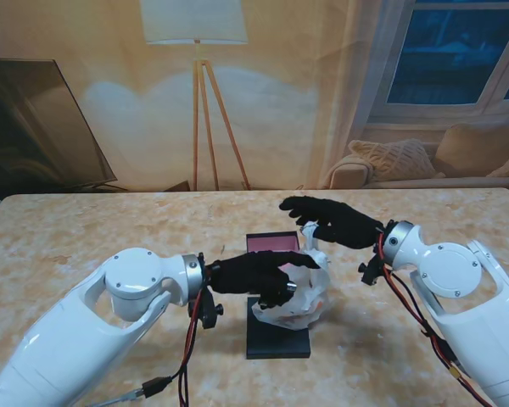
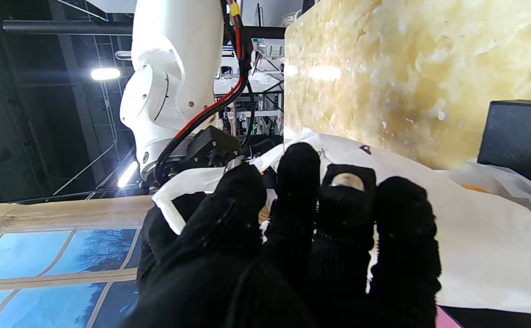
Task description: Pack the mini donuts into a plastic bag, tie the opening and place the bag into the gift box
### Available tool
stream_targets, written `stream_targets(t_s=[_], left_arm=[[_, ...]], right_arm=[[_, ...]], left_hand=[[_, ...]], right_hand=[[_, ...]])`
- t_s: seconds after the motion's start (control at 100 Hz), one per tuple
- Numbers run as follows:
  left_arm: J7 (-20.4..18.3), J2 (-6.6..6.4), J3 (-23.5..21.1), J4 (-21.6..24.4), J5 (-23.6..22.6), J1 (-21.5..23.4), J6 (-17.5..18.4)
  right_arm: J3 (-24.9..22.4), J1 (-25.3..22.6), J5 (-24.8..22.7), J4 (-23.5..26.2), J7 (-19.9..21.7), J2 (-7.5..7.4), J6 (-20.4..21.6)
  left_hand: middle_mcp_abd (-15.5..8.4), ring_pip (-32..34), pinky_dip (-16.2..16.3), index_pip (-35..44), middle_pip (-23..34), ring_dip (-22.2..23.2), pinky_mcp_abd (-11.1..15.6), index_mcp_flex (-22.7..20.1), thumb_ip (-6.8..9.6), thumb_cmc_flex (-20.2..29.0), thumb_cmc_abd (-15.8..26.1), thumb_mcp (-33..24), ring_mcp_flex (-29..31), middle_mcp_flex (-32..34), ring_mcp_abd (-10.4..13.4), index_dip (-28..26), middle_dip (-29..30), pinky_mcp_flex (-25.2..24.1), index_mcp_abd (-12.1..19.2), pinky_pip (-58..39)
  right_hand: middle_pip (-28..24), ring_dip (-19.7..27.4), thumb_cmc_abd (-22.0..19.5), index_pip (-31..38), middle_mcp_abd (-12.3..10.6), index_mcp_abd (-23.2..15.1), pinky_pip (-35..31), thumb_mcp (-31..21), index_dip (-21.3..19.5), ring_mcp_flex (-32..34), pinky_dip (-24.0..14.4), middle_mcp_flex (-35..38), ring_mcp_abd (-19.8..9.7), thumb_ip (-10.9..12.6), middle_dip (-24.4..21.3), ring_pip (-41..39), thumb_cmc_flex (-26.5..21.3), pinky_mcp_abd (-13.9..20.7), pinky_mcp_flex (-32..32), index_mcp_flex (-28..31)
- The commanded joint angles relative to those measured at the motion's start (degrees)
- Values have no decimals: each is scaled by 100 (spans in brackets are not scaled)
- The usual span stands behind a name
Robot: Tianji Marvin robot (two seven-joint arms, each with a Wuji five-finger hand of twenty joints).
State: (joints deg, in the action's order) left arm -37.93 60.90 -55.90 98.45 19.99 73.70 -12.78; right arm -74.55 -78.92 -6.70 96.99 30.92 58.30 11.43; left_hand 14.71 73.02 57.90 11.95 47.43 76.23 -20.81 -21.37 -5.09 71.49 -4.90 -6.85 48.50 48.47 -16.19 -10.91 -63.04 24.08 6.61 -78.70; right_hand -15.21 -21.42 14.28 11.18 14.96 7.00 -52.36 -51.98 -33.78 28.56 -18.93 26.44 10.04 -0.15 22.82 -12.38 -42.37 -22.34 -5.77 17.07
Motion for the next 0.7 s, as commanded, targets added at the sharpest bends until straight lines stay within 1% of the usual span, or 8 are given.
stream_targets(t_s=[0.0, 0.13, 0.23, 0.36, 0.42, 0.59, 0.62, 0.69], left_arm=[[-49, 54, -22, 117, 54, -10, -99], [320, 151, -103, 230, 191, 128, -262], [520, 197, -138, 254, 193, 171, -283], [547, 202, -189, 247, 190, 202, -258], [561, 200, -213, 252, 170, 224, -229], [661, 206, -293, 263, 96, 309, -111], [677, 207, -305, 258, 83, 320, -95], [757, 221, -337, 257, 67, 363, -52]], right_arm=[[22, -27, -38, -25, 67, 38, -36], [19, -31, -44, -22, 55, 40, -33], [7, -49, -52, -16, 55, 37, -8], [-25, -88, -93, 5, 35, 35, 13], [-41, -104, -96, 20, 32, 35, 5], [-108, -180, -110, 78, 0, 35, 54], [-118, -193, -114, 88, -1, 33, 66], [-136, -215, -123, 110, -4, 31, 89]], left_hand=[[-50, 229, -47, -114, 151, -82, -10, 267, 113, 231, 195, 90, 145, 132, 6, 93, 33, 56, 180, -171], [-29, 182, -90, -231, 127, -113, -49, 387, 85, 218, 109, 126, 104, 104, -37, 147, 1, 9, 201, -105], [-4, 51, -139, -319, -14, -154, -63, 452, 70, 248, 43, 71, 2, 39, -68, 186, -17, -77, 277, -2], [5, -117, -187, -332, -220, -173, -70, 410, 37, 248, -34, -59, -112, -40, -97, 183, -71, -177, 324, 132], [-4, -223, -211, -329, -365, -178, -46, 419, -1, 248, -110, -141, -205, -113, -79, 170, -112, -250, 348, 214], [-62, -276, -215, -262, -512, -141, -1, 357, -45, 247, -286, -331, -311, -224, -9, 126, -252, -329, 411, 279], [-72, -335, -222, -234, -624, -129, 10, 370, -107, 248, -304, -369, -341, -235, 2, 105, -338, -355, 417, 338], [-64, -401, -227, -229, -778, -126, 12, 374, -107, 245, -381, -404, -416, -320, 0, 101, -348, -428, 429, 397]], right_hand=[[23, 82, -141, -78, -45, 32, -8, 32, 51, -97, 45, -90, -44, -7, -12, 86, 14, -29, 90, -29], [22, 80, -137, -88, -42, 54, -5, 23, 52, -89, 47, -88, -44, -2, -12, 85, 13, -22, 100, -29], [20, 79, -138, -99, -51, 63, -10, 30, 53, -85, 44, -87, -49, -4, -11, 84, 28, -21, 92, -32], [15, 77, -133, -104, -49, 62, -11, 44, 51, -84, 43, -78, -55, -7, -9, 83, 37, -18, 89, -24], [17, 76, -136, -107, -47, 64, -8, 48, 50, -80, 43, -81, -50, -8, -10, 82, 33, -8, 90, -24], [16, 74, -131, -110, -63, 59, -10, 50, 44, -68, 38, -67, -50, -7, -8, 80, 46, -14, 82, -22], [16, 73, -130, -110, -58, 60, -13, 52, 43, -66, 37, -64, -49, -8, -8, 79, 49, -16, 76, -21], [15, 73, -132, -113, -53, 81, -13, 54, 42, -62, 35, -58, -59, -8, -7, 79, 48, -15, 75, -22]])
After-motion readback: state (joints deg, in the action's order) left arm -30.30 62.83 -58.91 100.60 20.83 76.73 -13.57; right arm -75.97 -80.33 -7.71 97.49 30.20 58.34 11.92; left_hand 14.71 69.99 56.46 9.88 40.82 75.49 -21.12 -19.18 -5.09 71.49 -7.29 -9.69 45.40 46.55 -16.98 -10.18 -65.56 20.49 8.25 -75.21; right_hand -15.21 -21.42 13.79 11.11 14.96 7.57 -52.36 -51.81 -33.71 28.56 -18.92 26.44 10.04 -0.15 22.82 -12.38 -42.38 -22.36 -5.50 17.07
